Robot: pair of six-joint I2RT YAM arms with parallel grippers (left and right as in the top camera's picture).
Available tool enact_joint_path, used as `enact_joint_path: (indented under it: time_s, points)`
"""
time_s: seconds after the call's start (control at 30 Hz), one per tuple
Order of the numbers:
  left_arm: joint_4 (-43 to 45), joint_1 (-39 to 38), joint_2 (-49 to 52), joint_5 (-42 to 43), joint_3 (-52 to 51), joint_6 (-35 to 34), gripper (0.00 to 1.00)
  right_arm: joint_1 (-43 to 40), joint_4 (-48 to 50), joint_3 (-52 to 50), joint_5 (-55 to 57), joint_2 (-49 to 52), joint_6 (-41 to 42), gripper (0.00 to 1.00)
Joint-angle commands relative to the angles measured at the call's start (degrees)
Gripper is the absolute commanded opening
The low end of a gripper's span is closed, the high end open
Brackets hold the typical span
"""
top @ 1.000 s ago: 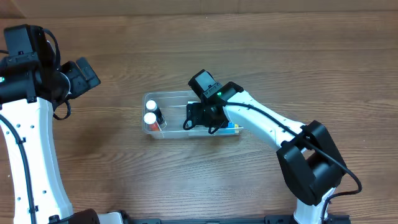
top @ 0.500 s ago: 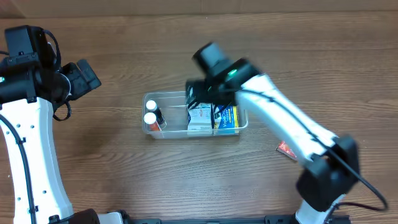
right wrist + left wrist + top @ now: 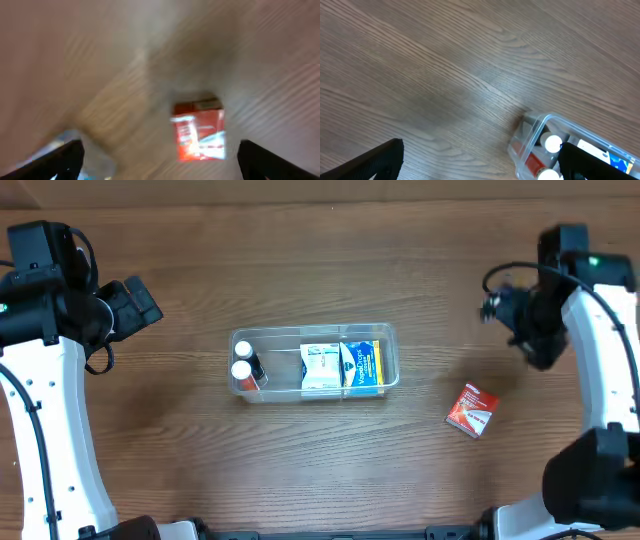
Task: Pack container
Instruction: 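Grasp the red sachet box with the right gripper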
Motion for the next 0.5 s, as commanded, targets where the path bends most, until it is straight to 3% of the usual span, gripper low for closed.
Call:
enact_joint_path:
  time_s: [0.0, 0.17, 0.47]
  points:
    - [0.0, -0.1, -0.3, 0.2, 1.0, 1.3, 1.0, -0.5, 4.4, -11.1, 0.2, -0.3, -1.3, 1.0]
    - [0.0, -0.1, -0.3, 0.2, 1.0, 1.3, 1.0, -0.5, 13.1, -24.3, 0.2, -0.3, -1.3, 1.0]
    - [0.0, -0.1, -0.3, 0.2, 1.0, 1.3, 1.0, -0.5, 25.1, -35.2, -0.2, -0.3, -3.5, 1.0]
